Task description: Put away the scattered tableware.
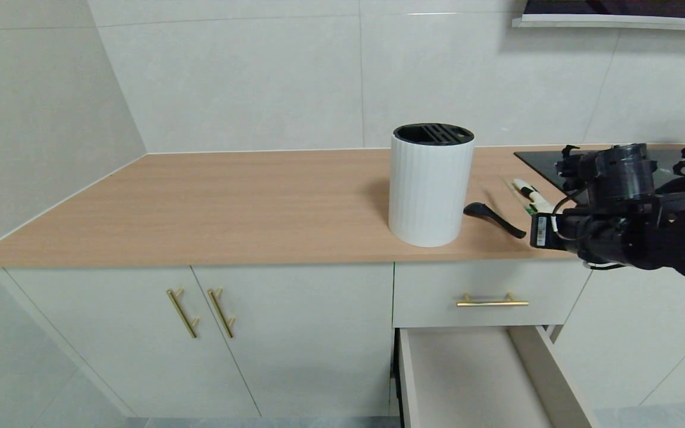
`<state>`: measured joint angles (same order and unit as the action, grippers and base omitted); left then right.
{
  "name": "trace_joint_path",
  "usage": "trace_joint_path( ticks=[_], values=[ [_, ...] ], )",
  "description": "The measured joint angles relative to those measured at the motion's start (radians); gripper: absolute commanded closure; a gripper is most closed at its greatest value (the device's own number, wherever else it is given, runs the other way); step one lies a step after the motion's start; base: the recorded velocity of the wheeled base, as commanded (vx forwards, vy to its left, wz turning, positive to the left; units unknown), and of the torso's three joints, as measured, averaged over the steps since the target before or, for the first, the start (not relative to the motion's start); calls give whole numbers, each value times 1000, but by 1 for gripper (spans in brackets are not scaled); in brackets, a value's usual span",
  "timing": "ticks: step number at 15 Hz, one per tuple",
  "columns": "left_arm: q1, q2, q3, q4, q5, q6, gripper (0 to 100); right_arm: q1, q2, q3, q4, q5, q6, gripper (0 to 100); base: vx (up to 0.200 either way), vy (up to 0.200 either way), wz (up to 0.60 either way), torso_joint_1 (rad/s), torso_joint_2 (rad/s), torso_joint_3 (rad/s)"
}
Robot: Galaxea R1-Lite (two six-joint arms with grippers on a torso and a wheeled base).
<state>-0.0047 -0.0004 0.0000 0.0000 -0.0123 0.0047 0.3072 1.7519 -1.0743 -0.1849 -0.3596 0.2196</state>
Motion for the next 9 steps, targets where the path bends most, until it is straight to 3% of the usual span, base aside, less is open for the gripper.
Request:
trace_joint_path(
  ticks=[6, 9],
  values=[
    [0, 0, 0, 0, 0, 0, 0, 81, -275, -10, 382, 50, -35, 100, 0, 0, 0, 0, 0, 0],
    [0, 0, 0, 0, 0, 0, 0, 90, -385, -13, 518, 157, -93, 100, 0, 0, 0, 0, 0, 0]
  ],
)
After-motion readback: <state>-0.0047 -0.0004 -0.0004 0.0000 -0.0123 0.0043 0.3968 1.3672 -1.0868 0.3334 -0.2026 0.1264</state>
